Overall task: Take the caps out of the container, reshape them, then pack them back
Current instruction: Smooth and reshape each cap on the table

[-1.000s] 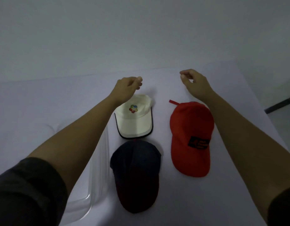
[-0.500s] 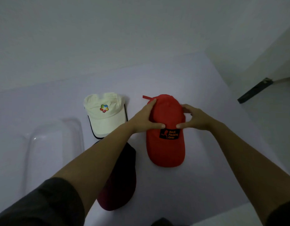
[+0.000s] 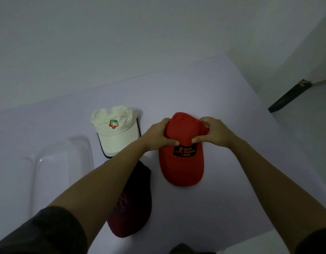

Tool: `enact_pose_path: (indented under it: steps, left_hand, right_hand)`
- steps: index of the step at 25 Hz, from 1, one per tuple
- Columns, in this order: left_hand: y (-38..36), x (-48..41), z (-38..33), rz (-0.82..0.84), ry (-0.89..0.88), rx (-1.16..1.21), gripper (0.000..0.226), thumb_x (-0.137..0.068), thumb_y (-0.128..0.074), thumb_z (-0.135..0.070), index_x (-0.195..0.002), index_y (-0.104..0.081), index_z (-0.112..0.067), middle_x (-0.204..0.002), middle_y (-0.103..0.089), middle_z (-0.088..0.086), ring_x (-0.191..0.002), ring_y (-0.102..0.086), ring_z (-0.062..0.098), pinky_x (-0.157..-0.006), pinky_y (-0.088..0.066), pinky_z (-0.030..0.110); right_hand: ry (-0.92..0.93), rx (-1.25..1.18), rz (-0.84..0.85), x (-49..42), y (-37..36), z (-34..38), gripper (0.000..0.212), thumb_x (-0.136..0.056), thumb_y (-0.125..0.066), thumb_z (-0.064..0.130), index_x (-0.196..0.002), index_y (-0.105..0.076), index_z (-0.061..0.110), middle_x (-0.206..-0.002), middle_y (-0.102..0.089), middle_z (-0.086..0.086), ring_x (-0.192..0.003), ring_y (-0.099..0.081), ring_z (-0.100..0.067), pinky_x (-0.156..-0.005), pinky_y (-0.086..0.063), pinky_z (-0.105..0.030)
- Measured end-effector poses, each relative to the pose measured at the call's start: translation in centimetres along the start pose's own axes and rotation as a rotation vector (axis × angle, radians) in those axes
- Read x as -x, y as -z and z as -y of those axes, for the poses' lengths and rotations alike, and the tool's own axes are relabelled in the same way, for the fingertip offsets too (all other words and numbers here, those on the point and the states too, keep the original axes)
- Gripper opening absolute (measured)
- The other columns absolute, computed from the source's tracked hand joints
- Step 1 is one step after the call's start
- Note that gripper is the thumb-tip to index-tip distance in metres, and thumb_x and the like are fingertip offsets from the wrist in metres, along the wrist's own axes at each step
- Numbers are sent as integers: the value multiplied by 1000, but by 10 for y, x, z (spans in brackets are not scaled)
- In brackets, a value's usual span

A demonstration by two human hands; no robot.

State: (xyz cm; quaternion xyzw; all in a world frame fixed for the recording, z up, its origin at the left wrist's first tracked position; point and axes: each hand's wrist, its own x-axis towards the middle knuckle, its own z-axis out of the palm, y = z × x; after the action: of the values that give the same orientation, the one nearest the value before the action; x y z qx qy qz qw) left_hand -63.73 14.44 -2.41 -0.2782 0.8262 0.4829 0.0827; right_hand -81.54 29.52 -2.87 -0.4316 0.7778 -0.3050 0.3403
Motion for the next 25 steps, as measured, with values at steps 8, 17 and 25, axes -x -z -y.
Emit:
enact_pose_path:
  steps: [8,17,25]
  left_hand:
    - [7,19,1,28,-163,7,90,-68,-82,-24,-142,-31,-32,-124,-60,0,-107,-60,13,-93,-49,26]
    - [10,35,-10,40,-102,259,57,-70,-76,1,-111,-44,-24,-108,-57,-2,-95,-61,20,-80,-56,34]
    - [2,38,-4,-85,-168,182,75,-73,-76,-7,-136,-43,-27,-129,-56,-1,-115,-58,16,-99,-49,40]
  right_hand:
    - [30,-17,88,11,0,13,52,-50,-92,32,-89,-63,13,-88,-69,-1,-80,-65,-15,-73,-55,-31]
    - [158,-20,92,22,-5,21,56,-57,-90,29,-102,-58,19,-95,-65,7,-87,-62,-7,-75,-51,-21]
    - [227,-39,-248,36,-26,6,90,-57,-89,30,-130,-38,26,-127,-36,5,-116,-43,-10,-92,-36,-15]
